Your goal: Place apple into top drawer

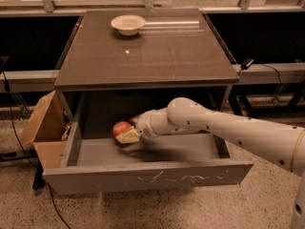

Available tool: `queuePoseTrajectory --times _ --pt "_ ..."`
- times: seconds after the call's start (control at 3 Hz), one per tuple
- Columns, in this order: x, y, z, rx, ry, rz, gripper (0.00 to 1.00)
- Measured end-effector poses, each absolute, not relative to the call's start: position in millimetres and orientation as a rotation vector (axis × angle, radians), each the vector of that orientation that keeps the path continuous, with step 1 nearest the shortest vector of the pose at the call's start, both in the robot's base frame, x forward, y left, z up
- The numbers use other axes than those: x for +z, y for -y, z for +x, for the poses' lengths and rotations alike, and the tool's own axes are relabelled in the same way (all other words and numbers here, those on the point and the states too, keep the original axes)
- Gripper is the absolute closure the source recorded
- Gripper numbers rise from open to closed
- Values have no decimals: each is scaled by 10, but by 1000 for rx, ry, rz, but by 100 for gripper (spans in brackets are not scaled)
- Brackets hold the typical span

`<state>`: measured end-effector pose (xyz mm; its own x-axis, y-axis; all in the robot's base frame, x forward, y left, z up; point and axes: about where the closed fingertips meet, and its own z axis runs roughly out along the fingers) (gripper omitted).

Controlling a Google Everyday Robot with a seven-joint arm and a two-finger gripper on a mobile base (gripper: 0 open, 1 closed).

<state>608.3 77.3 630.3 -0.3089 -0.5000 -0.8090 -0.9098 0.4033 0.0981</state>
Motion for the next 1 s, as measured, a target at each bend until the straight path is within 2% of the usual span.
queuePoseTrajectory --times 0.33,1.0 --pt "6409 -707 6073 711 -1938 -1205 0" --pt "6883 -402 5865 629 -1904 -1162 0"
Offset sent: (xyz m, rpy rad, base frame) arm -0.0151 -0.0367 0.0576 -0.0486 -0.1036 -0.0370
